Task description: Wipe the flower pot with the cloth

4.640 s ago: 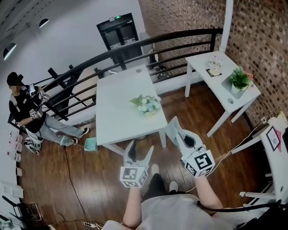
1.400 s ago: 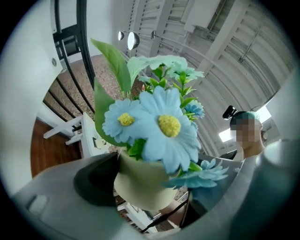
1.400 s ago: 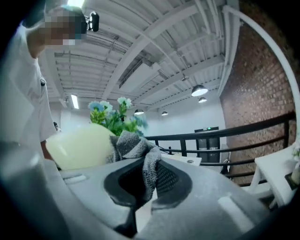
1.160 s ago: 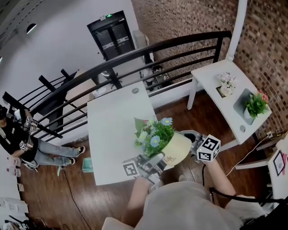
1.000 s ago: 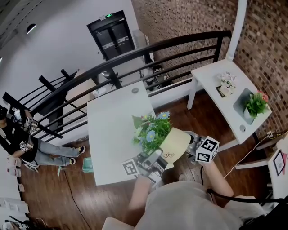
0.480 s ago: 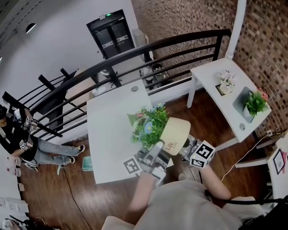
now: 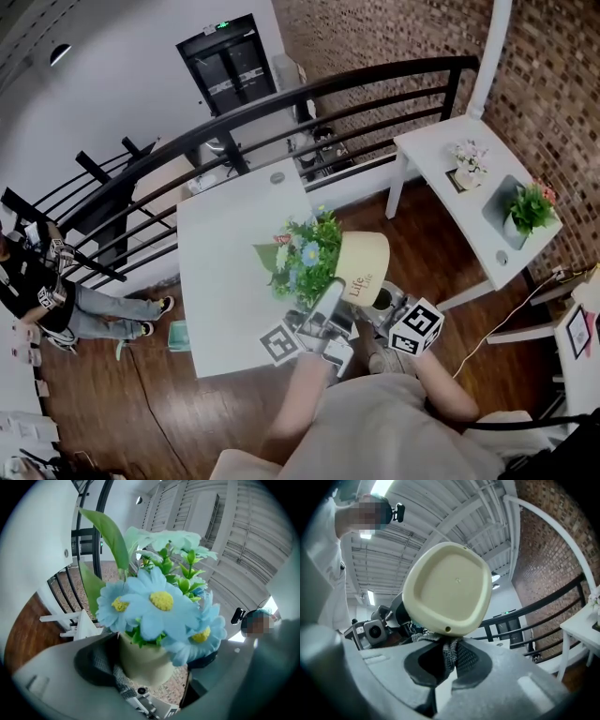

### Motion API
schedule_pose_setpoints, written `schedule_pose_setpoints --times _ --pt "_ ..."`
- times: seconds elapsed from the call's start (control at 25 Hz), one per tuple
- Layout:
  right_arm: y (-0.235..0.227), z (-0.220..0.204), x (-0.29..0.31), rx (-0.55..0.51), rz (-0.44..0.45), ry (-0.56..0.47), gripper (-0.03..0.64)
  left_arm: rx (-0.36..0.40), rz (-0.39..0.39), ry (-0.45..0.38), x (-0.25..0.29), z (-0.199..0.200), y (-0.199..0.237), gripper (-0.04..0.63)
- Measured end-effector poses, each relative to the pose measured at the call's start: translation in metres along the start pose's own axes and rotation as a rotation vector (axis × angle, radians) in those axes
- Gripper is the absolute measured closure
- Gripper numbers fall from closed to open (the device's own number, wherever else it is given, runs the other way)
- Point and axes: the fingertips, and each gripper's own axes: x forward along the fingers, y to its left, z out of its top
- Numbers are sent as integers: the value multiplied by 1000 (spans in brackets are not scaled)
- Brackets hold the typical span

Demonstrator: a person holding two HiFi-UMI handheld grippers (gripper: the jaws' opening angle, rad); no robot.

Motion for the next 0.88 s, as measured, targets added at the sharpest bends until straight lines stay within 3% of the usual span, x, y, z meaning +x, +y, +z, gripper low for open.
schedule_pose_setpoints --times 0.16,0.32,0.52,0.6,0.72,0.88 --pt "13 -2 -2 -55 6 25 615 70 74 -12 -8 6 13 160" --pt "36 2 -5 -158 43 40 615 83 119 -34 -19 17 24 164" --pt "62 24 -14 -430 86 68 615 104 187 2 -37 16 39 164" --pt "62 28 -20 -527 61 129 615 81 195 17 -44 10 43 164" --pt "52 44 -29 -595 -10 134 615 65 206 61 -50 -5 48 164" --pt "35 74 -36 -610 -90 58 615 140 209 176 -52 -29 49 164"
